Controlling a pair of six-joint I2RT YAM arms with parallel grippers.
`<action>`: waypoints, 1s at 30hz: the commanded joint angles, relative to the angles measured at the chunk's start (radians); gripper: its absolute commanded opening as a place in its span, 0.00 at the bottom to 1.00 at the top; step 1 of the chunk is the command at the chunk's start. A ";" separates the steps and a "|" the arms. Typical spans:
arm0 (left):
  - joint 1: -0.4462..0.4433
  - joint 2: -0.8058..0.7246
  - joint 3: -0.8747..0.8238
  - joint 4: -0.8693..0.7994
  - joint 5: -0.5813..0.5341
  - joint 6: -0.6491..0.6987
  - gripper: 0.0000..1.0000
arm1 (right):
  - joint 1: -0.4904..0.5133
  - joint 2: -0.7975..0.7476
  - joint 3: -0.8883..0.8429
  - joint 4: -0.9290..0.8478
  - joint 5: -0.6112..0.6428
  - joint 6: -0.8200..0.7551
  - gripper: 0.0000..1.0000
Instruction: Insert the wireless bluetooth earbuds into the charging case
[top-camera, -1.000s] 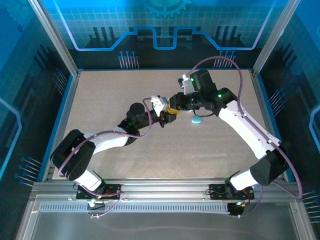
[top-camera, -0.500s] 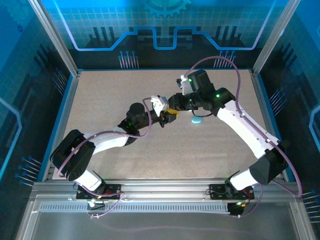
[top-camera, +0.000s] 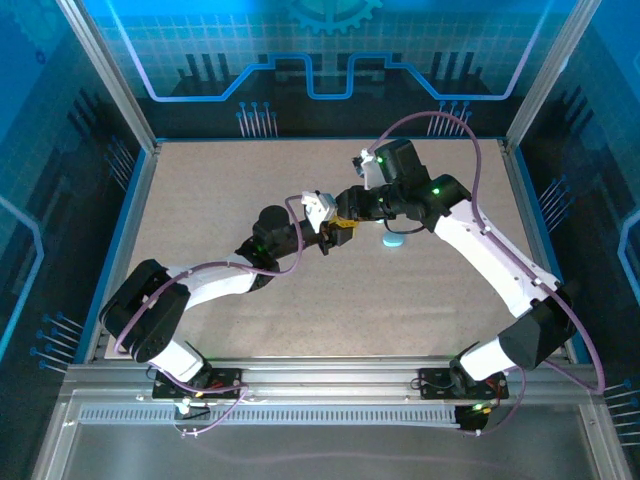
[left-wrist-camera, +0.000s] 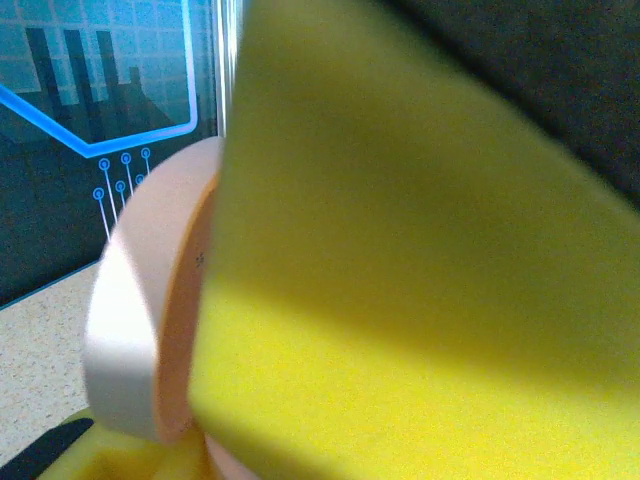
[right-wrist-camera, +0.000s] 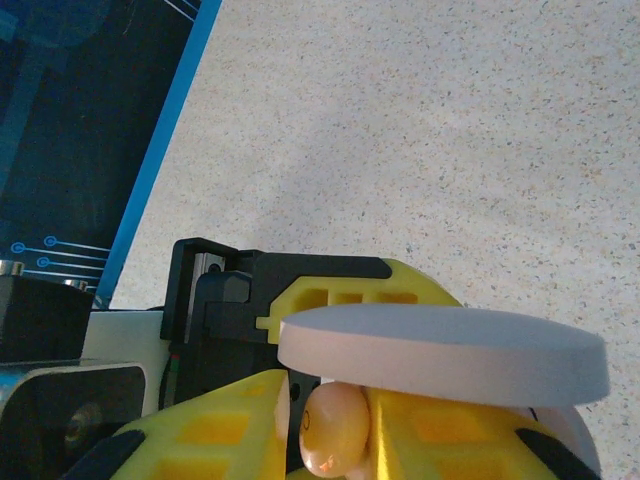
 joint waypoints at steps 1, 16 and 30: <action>-0.007 -0.042 0.005 0.060 -0.005 0.011 0.32 | 0.009 0.000 0.032 -0.044 0.013 -0.010 0.29; -0.008 -0.044 0.007 0.051 0.003 0.011 0.32 | 0.009 0.047 0.053 -0.045 -0.061 0.014 0.28; -0.008 -0.050 0.008 0.045 -0.007 0.018 0.32 | 0.010 0.011 0.066 -0.070 0.026 0.009 0.29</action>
